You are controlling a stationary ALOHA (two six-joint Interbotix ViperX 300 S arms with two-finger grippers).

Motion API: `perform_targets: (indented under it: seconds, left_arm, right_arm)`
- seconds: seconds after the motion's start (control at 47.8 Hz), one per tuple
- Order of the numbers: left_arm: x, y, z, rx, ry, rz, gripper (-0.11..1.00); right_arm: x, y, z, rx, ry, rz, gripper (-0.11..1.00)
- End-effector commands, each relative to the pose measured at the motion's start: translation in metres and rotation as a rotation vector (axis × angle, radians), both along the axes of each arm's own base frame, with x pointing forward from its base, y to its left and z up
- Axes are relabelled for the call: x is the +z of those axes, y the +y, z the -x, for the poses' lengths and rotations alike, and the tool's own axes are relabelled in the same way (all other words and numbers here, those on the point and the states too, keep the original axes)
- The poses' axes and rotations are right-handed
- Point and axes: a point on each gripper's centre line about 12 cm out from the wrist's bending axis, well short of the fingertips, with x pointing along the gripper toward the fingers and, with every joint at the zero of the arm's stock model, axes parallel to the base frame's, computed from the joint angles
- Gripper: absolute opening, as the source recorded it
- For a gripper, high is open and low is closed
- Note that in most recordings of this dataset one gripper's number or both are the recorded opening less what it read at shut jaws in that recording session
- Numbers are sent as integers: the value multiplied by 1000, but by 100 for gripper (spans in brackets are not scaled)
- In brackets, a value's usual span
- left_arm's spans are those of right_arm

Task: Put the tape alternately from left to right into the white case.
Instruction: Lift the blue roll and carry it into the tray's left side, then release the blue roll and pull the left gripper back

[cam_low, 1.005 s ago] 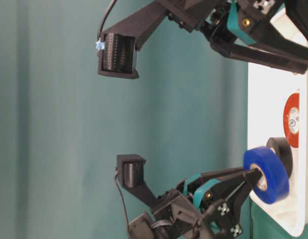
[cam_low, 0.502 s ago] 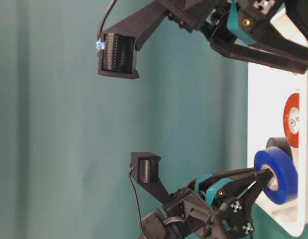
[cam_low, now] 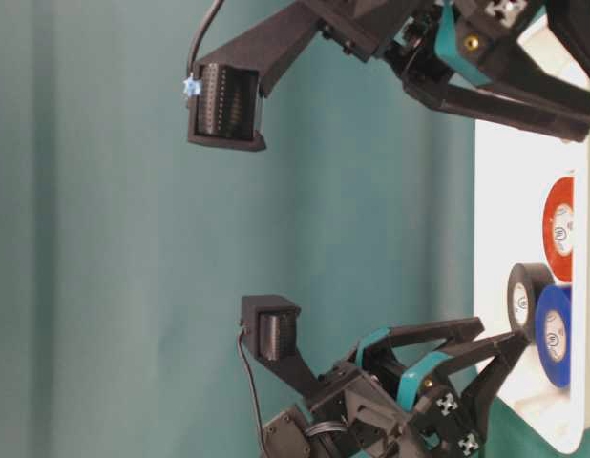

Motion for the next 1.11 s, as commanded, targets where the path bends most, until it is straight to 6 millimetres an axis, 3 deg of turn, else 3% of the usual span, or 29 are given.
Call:
perform_targets:
  seconds: [0.0, 0.356, 0.565, 1.089]
  left_arm:
    - [14, 1, -1, -2, -40, -17, 89]
    - [9, -2, 2, -3, -28, -9, 89]
    - [15, -16, 2, -36, -40, -12, 88]
    - [13, -99, 27, -194, -32, 46, 87]
  right_arm:
    - [10, 2, -5, 5, -32, -6, 78]
    - [9, 2, -5, 5, -31, -5, 78]
    - [9, 2, -5, 8, -31, -4, 78]
    - [10, 2, -5, 8, -35, -7, 78]
